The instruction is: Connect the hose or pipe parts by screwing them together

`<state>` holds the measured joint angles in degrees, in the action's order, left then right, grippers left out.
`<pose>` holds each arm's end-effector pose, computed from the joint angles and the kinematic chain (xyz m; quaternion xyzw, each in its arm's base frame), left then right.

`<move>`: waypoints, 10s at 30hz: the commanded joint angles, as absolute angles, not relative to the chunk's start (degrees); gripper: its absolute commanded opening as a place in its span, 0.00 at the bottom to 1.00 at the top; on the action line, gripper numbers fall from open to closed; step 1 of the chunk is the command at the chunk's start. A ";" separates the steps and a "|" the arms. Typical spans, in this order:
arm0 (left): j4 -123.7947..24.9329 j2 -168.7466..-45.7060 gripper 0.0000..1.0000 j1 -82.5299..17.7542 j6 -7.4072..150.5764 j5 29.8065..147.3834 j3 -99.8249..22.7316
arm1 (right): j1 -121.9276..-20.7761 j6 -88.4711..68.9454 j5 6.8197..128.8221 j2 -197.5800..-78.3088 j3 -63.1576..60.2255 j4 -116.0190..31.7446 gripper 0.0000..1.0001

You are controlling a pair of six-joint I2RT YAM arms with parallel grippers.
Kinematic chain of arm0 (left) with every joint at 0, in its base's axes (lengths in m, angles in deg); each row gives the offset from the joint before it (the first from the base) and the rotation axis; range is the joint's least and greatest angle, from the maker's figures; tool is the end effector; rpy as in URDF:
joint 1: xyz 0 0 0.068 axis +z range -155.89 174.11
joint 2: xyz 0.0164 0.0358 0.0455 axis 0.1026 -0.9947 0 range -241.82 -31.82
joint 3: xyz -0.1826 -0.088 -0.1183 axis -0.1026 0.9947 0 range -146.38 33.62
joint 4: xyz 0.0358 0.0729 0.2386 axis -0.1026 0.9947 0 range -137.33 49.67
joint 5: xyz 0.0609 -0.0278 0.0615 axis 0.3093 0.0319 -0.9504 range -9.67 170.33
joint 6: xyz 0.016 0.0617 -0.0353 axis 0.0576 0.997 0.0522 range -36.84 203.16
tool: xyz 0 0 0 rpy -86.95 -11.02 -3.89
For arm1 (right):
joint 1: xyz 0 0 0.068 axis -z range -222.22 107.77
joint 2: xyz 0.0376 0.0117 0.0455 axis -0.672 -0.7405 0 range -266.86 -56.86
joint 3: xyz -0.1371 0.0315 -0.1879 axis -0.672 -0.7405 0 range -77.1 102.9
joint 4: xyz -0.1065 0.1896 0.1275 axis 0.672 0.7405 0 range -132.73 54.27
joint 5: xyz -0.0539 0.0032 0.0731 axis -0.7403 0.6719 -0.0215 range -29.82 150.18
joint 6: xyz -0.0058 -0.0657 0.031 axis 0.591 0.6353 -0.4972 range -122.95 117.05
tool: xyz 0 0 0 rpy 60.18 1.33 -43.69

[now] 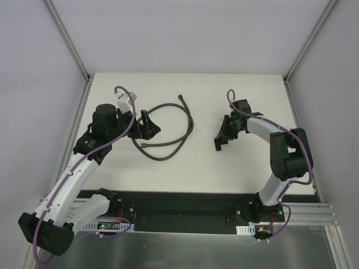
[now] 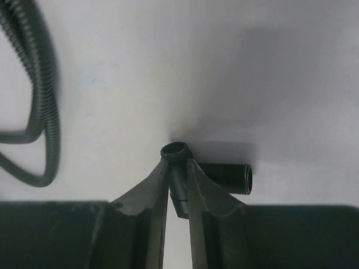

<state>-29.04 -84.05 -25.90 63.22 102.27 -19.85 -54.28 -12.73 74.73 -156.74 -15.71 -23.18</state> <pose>0.2184 -0.1035 0.3178 0.1136 0.7893 -0.3432 0.4963 0.3390 0.0881 0.1228 -0.0538 0.9527 0.1712 0.2451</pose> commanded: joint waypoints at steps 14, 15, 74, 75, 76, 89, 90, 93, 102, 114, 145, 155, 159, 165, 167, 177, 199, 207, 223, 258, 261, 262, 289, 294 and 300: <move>-30.72 -86.92 0.95 -25.57 62.86 97.92 -18.50 | -64.90 -18.87 78.90 -146.08 -19.26 -30.17 0.47; -30.63 -87.62 0.93 -25.58 62.25 95.39 -18.15 | -64.99 -15.90 79.94 -144.94 -20.57 -30.60 0.48; -20.35 -126.05 0.00 -24.69 55.56 86.49 -26.76 | -78.16 6.09 89.89 -130.59 -38.53 -75.07 0.59; -20.43 -125.26 0.00 -24.78 55.91 86.49 -26.67 | -78.69 7.15 89.80 -131.73 -37.73 -76.03 0.60; -20.35 -123.86 0.00 -24.87 56.44 86.49 -26.58 | -79.48 8.46 90.50 -134.18 -36.16 -77.96 0.62; -16.13 -103.64 0.76 -11.96 54.51 89.65 -22.64 | -85.37 35.70 99.82 -151.34 -15.86 -59.03 0.64; -15.78 -100.93 0.95 -11.60 54.51 88.95 -22.19 | -86.16 38.86 99.47 -153.78 -12.10 -53.34 0.64; -15.42 -96.62 0.99 -10.81 53.90 86.93 -20.52 | -89.24 42.48 96.31 -158.62 -8.12 -46.97 0.63; -14.90 -93.52 0.99 -6.24 51.53 89.81 -16.65 | -93.55 41.09 91.21 -167.50 -4.59 -47.56 0.55; -16.30 -95.54 0.99 -3.43 50.47 97.64 -13.84 | -95.93 41.26 86.99 -173.40 -5.29 -50.99 0.50; -17.36 -96.16 0.99 -3.34 51.00 98.09 -12.96 | -95.31 31.59 81.71 -172.61 -5.11 -56.36 0.48; -17.53 -96.16 0.99 -3.34 51.08 98.35 -12.87 | -95.93 31.32 82.42 -174.72 -9.94 -64.25 0.48; -17.62 -96.42 0.99 -3.34 51.00 99.05 -12.70 | -96.01 32.38 83.91 -175.16 -11.71 -69.44 0.50; -17.88 -96.51 0.99 -3.34 51.08 99.67 -12.61 | -96.37 33.79 87.34 -176.31 -12.58 -72.87 0.51; -17.88 -96.77 0.99 -3.25 51.08 99.67 -12.69 | -96.54 33.79 87.69 -176.75 -12.33 -73.06 0.47; -19.46 -96.25 0.96 -3.34 52.93 104.41 -12.17 | -96.72 31.60 85.67 -169.39 -14.35 -76.65 0.13; -26.47 -99.14 0.86 -26.53 47.75 96.51 -19.55 | -76.88 14.92 65.02 -141.42 -26.21 -87.73 0.12; -38.98 -112.47 0.79 -40.85 42.38 89.67 -22.62 | -69.48 8.75 60.63 -132.63 -35.60 -89.40 0.11; -35.64 -137.37 0.70 -56.07 45.46 72.78 -39.41 | -63.14 0.75 59.04 -124.72 -49.32 -95.20 0.10; -32.04 -144.32 0.58 -59.24 49.24 75.94 -40.47 | -62.09 -1.45 59.65 -125.33 -51.96 -98.46 0.10; -31.07 -143.79 0.49 -59.24 48.89 75.06 -39.94 | -62.09 -0.84 59.65 -124.98 -52.49 -98.45 0.10; -30.63 -143.18 0.45 -59.24 48.97 74.89 -39.77 | -62.09 -0.66 59.65 -124.89 -52.66 -98.46 0.09; -9.72 -121.56 0.00 -51.34 41.51 71.10 -22.63 | -71.31 0.48 81.80 -124.01 -59.35 -94.06 0.11; -9.71 -119.36 0.20 -49.04 39.57 74.00 -20.96 | -72.02 0.22 81.19 -124.10 -59.00 -94.15 0.11; -9.89 -114.97 0.49 -45.53 39.57 78.57 -18.68 | -72.90 0.39 81.19 -123.22 -58.99 -93.54 0.11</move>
<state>-11.86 -119.28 -47.91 40.69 74.84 -20.51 -72.25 -0.53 80.63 -125.48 -59.19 -92.03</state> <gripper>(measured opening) 0.460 0.227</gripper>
